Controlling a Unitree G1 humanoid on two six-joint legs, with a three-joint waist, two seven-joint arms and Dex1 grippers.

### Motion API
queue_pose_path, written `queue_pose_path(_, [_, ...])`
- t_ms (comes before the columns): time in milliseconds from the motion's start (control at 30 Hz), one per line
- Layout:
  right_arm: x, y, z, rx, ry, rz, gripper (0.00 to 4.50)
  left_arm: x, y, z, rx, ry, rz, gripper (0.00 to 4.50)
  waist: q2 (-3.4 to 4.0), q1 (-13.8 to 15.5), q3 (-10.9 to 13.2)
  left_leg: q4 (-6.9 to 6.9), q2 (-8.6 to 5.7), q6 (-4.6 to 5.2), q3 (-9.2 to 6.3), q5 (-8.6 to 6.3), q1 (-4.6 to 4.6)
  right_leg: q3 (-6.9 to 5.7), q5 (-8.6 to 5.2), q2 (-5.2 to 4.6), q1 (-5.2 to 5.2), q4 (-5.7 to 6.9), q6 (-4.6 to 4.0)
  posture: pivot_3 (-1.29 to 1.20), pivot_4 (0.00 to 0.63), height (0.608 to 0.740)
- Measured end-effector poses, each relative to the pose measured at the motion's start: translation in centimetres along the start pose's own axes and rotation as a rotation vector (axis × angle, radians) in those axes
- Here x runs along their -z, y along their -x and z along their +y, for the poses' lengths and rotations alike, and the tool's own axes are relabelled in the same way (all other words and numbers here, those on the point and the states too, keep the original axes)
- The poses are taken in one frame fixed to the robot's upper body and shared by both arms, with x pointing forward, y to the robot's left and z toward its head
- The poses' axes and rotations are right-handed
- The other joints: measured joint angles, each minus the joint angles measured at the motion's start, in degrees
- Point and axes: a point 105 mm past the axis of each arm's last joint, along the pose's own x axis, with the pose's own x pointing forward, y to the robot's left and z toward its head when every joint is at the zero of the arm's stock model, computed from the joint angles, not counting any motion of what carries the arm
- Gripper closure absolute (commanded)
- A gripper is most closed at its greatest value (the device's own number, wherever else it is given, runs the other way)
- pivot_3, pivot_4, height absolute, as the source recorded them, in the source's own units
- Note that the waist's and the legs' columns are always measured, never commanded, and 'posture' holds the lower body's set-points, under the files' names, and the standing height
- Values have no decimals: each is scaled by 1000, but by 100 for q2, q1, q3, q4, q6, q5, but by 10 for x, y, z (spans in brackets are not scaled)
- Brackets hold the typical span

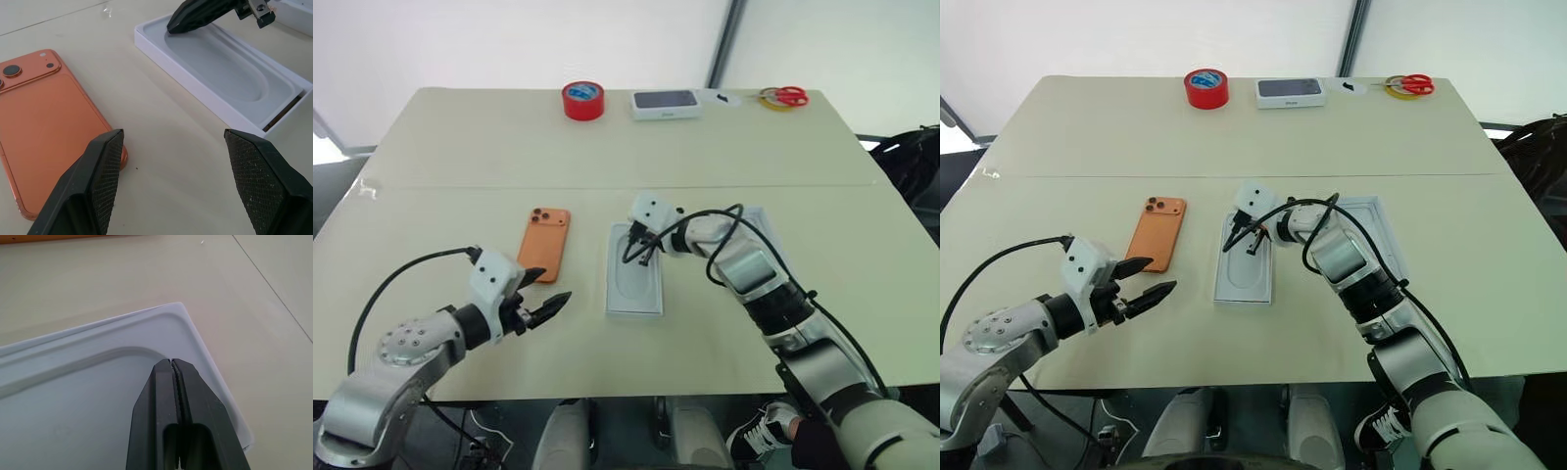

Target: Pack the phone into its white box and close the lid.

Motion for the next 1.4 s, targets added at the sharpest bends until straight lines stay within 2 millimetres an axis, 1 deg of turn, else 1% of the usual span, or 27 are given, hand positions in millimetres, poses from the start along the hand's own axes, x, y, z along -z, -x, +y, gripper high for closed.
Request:
queue_pose_path(133, [1,1,10,-59,15,7,4466,-1,1,1,-8,-14,-6,1070,0,1,0,0,0,1,-2,0,0,-1,1,2,1,0,2,0,150,730])
queue_pose_path(233, [4,3,24,-124,26,10,4466,0,1,1,-10,-16,-7,1070,0,3,0,0,0,1,0,0,0,-1,2,2,1,1,5,0,150,730])
queue_pose_path(467, [6,15,50,-251,90,13,4466,0,1,1,-6,-19,-6,1070,0,8,0,0,0,1,-2,0,0,-3,1,2,1,1,5,0,150,730])
queue_pose_path(567, [7,22,58,-305,112,15,4466,1,2,1,-7,-20,-3,1070,0,10,0,0,1,1,-3,0,0,-4,1,2,1,1,5,0,150,730])
queue_pose_path(667, [7,23,63,-326,129,10,4466,2,1,2,-12,-9,-3,1070,0,8,0,0,1,1,-3,0,1,-4,1,3,1,1,5,0,150,730])
queue_pose_path(700, [5,22,62,-315,135,2,4498,3,1,3,-19,12,-5,812,0,8,0,0,1,1,-3,0,1,-4,1,4,1,2,5,0,150,730])
queue_pose_path(767, [-2,17,56,-265,124,-30,4500,3,-1,13,-70,88,-14,179,0,8,0,1,1,1,-4,0,1,-5,3,6,1,5,8,0,150,730])
queue_pose_path(800, [-8,14,51,-232,109,-52,4500,3,-2,22,-110,129,-19,29,0,9,0,2,-1,0,-5,1,1,-5,10,9,1,6,20,0,150,730])
queue_pose_path(900, [-30,10,34,-143,86,-112,4500,2,-3,51,-253,221,-12,29,-1,14,0,4,-3,0,-10,2,0,-7,14,13,2,9,26,0,150,730])
queue_pose_path(967, [-46,9,27,-105,81,-154,4500,3,-4,72,-351,275,15,29,-4,19,-2,4,-6,-1,-13,2,0,-9,15,12,5,11,27,0,150,730])
queue_pose_path(1033, [-56,6,29,-95,78,-187,4500,4,-5,86,-416,351,27,29,-7,14,-4,4,-6,-1,-13,2,0,-9,15,12,6,11,27,0,150,730])
queue_pose_path(1100, [-59,0,34,-97,66,-192,4500,7,-9,92,-430,411,51,29,-7,6,-4,4,-8,-1,-12,2,0,-9,15,9,7,11,27,0,150,730])
queue_pose_path(1200, [-58,-15,44,-100,48,-174,4500,11,-18,96,-428,486,94,29,-8,2,-4,4,-9,-6,-12,5,0,-9,16,10,6,13,27,0,150,730])
queue_pose_path(1233, [-59,-20,48,-104,40,-167,4500,12,-21,95,-418,507,106,29,-8,-3,-4,4,-9,-9,-13,7,1,-9,16,11,6,15,27,0,150,730])
queue_pose_path(1333, [-60,-37,60,-108,40,-110,4500,5,-32,89,-366,536,108,29,-8,-6,-4,4,-8,-17,-15,11,3,-9,15,11,5,22,26,0,150,730])
queue_pose_path(1400, [-60,-44,68,-119,59,-84,4500,5,-35,86,-349,540,117,29,-8,-11,-4,3,-8,-17,-16,11,4,-9,16,10,5,23,26,0,150,730])
